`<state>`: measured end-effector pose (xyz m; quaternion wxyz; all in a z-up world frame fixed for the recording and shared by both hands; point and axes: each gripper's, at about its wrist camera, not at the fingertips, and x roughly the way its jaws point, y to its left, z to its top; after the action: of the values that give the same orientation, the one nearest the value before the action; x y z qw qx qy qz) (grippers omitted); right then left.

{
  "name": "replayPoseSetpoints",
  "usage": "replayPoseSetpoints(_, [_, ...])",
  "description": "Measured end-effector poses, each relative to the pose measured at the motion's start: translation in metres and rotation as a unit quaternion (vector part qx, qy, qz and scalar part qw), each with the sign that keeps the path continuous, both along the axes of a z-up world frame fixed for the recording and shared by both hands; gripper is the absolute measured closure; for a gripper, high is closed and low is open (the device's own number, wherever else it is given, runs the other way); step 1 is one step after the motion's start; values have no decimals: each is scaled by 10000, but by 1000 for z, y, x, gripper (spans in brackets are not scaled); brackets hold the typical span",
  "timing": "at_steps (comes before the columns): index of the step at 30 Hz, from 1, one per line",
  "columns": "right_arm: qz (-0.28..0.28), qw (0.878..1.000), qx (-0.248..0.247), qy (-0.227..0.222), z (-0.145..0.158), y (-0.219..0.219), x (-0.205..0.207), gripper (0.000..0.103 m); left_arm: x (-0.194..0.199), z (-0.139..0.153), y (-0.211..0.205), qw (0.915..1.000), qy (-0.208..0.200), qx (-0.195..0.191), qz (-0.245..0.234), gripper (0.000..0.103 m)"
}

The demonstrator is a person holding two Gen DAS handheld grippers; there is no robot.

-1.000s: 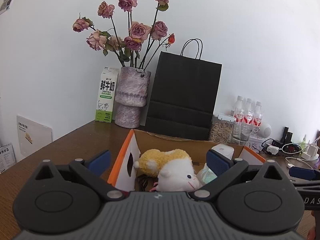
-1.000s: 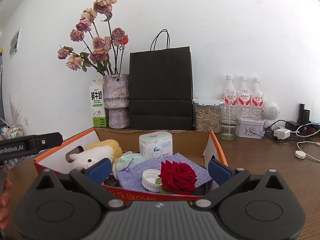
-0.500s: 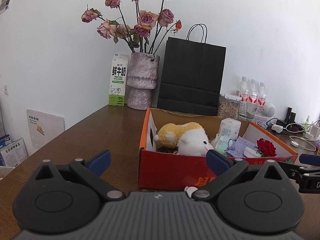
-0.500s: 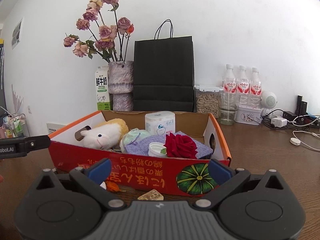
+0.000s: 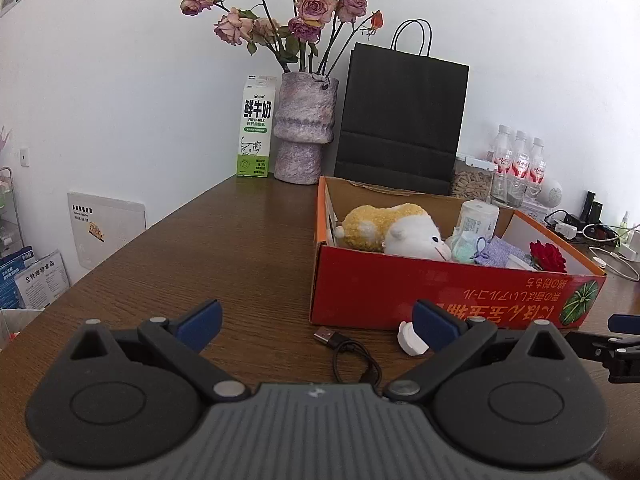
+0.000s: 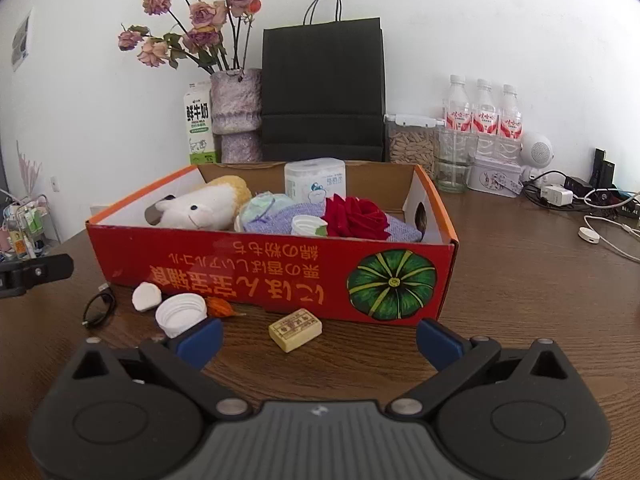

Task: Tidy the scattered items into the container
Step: 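Move right tool to the beige block while left tool moves toward the black cable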

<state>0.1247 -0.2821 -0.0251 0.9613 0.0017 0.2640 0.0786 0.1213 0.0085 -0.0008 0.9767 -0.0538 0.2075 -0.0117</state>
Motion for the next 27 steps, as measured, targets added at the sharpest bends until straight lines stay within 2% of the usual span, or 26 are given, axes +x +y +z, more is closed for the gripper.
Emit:
replayPoseSetpoints(5, [-79, 9997, 21, 227, -5, -1, 9, 2, -2, -3, 4, 10000, 90, 9, 17, 0])
replayPoseSetpoints(8, [-50, 9994, 76, 346, -6, 3, 17, 10, -2, -5, 6, 9999, 140, 1, 41, 0])
replayPoseSetpoints(13, [-98, 9988, 22, 480, -8, 15, 31, 12, -2, -6, 9, 9998, 192, -3, 43, 0])
replayPoseSetpoints(16, [-135, 9984, 61, 553, -10, 20, 39, 22, 0, -6, 12, 9998, 197, -17, 35, 0])
replayPoseSetpoints(22, [-170, 9978, -23, 638, -15, 27, 49, 24, 4, -8, 14, 9996, 287, -25, 48, 0])
replayPoseSetpoints(25, [-210, 9979, -3, 605, -14, 25, 48, 35, 5, -8, 14, 9994, 331, -20, 13, 0])
replayPoseSetpoints(27, [-202, 9981, -26, 579, -14, 26, 48, 47, 7, -9, 13, 9993, 375, -7, 21, 0])
